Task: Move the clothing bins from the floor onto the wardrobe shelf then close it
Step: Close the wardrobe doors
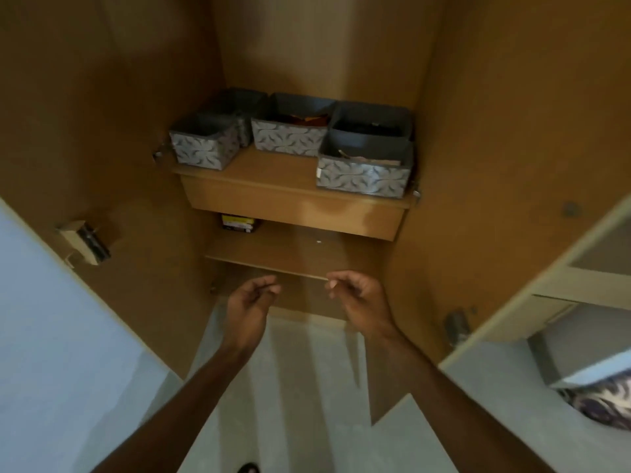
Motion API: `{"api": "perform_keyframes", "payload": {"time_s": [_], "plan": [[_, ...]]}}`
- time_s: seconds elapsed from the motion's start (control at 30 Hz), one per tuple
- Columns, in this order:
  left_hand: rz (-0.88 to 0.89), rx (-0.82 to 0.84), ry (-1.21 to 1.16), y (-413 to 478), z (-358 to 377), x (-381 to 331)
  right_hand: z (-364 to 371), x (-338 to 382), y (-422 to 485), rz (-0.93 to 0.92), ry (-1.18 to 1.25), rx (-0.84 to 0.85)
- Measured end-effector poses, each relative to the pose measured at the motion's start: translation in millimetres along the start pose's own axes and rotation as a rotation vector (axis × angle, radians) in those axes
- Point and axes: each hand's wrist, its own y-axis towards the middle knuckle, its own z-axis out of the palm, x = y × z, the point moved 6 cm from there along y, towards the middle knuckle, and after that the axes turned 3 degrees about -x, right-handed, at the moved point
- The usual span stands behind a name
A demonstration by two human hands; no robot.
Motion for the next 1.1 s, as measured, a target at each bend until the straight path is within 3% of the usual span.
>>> {"api": "perform_keyframes", "payload": {"time_s": [0.3,0.5,0.63,0.7,0.87,1.1], "plan": [[0.077,0.305,0.022,-114.2,161.4,-14.6,-172.3,11.9,-114.6,-0.098,-0.118,-0.201],[0.191,0.478,0.073,-155.5,233.9,-61.8,-262.6,17.2,-128.1,-0.131,-0.12,-0.543],[0.25,0.565,0.162,-166.0,259.3,-97.8,-268.4,31.8,-91.3,0.001,-0.124,-0.401],[0.263,0.597,0.208,-166.3,266.1,-105.7,-258.2,44.7,-82.6,-0.037,-0.137,-0.317],[0.244,0.685,0.161,-167.8,271.4,-108.1,-245.9,48.6,-79.1,-0.061,-0.102,-0.287],[0.239,0.55,0.025,-132.4,220.3,-93.1,-195.6,45.1,-55.2,-0.086,-0.057,-0.127]]}}
